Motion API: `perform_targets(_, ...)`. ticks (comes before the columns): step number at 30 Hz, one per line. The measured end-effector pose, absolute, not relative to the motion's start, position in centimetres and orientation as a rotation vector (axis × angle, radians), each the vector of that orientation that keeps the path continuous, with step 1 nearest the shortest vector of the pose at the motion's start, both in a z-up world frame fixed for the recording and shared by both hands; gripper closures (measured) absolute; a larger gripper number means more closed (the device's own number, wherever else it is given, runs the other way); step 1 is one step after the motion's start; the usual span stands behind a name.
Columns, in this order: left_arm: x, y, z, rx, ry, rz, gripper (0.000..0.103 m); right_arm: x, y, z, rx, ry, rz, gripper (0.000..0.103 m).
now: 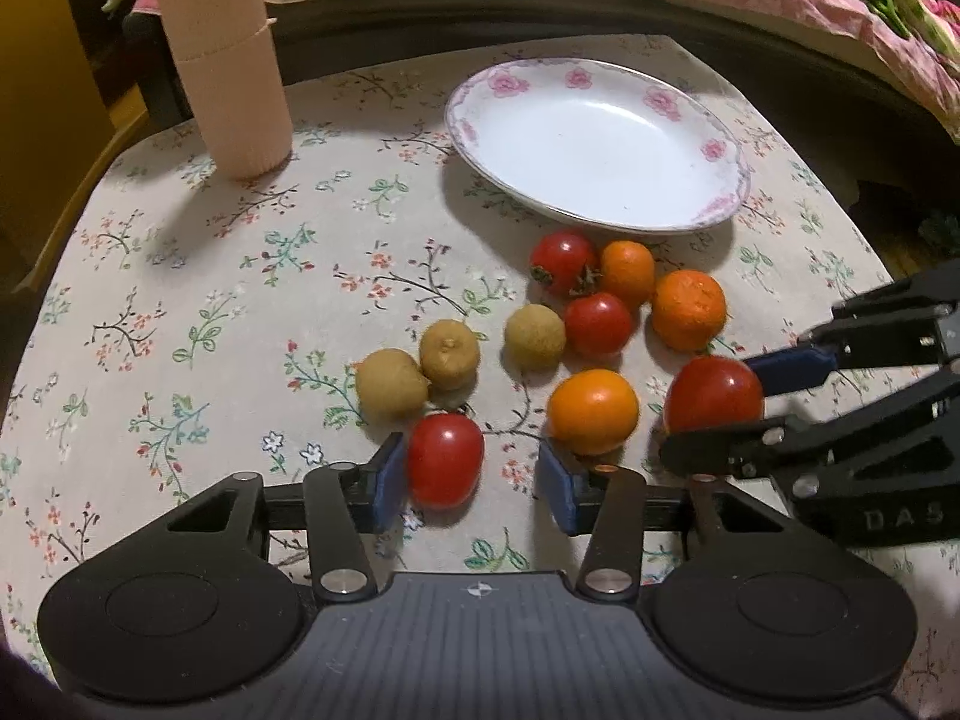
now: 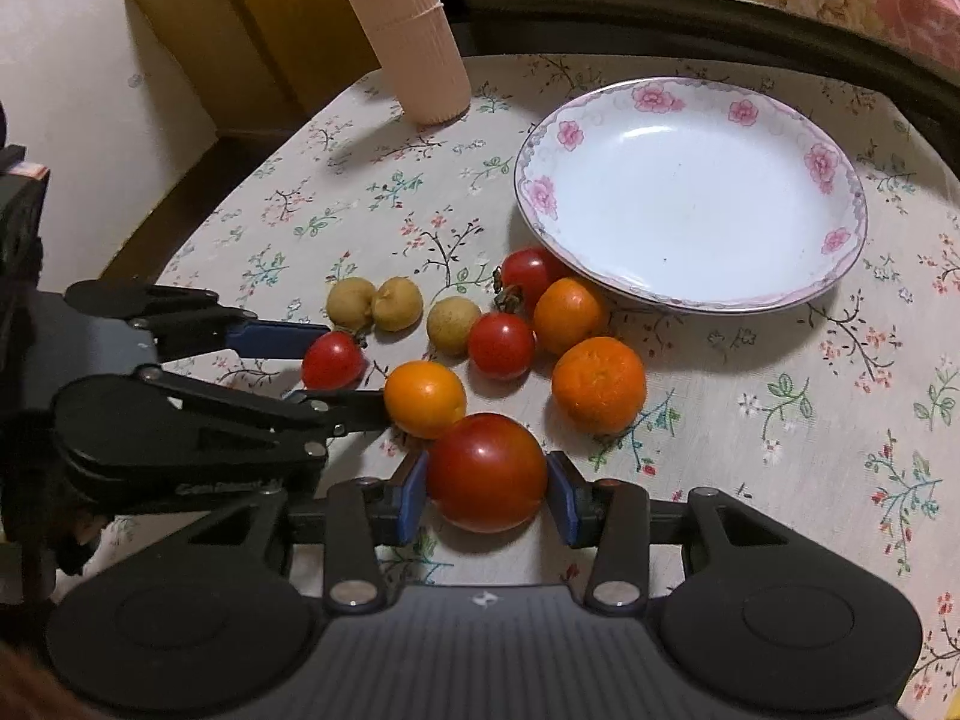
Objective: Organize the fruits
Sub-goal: 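Grasp the red cherry tomato with the left tool while the right tool grasps the large red tomato, then carry both tomatoes into the white plate and open both tools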
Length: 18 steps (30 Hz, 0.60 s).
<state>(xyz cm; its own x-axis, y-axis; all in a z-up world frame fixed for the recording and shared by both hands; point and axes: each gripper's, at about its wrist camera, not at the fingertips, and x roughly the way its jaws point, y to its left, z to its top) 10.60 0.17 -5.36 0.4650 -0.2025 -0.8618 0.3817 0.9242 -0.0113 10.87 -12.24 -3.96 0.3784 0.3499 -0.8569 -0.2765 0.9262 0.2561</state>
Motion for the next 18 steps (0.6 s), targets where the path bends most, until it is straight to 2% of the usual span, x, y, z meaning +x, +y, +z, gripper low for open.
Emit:
perform_targets(13,10.53,-0.06,-5.78,0.191,1.005,-0.343,0.052,10.85,-11.77,-4.13,0.025,1.096,0.400,0.060)
perform_targets(15,10.43,-0.07,-5.66,0.200,1.015,-0.347,0.056,10.87,-11.72,-4.12,0.023,1.103,0.398,0.060)
perform_targets(17,10.27,-0.02,-5.55,0.199,1.024,-0.352,0.069,10.80,-11.74,-4.09,0.018,1.109,0.399,0.061)
perform_targets(18,10.25,0.03,-5.53,0.198,1.027,-0.354,0.069,10.74,-11.75,-4.11,0.015,1.110,0.399,0.061)
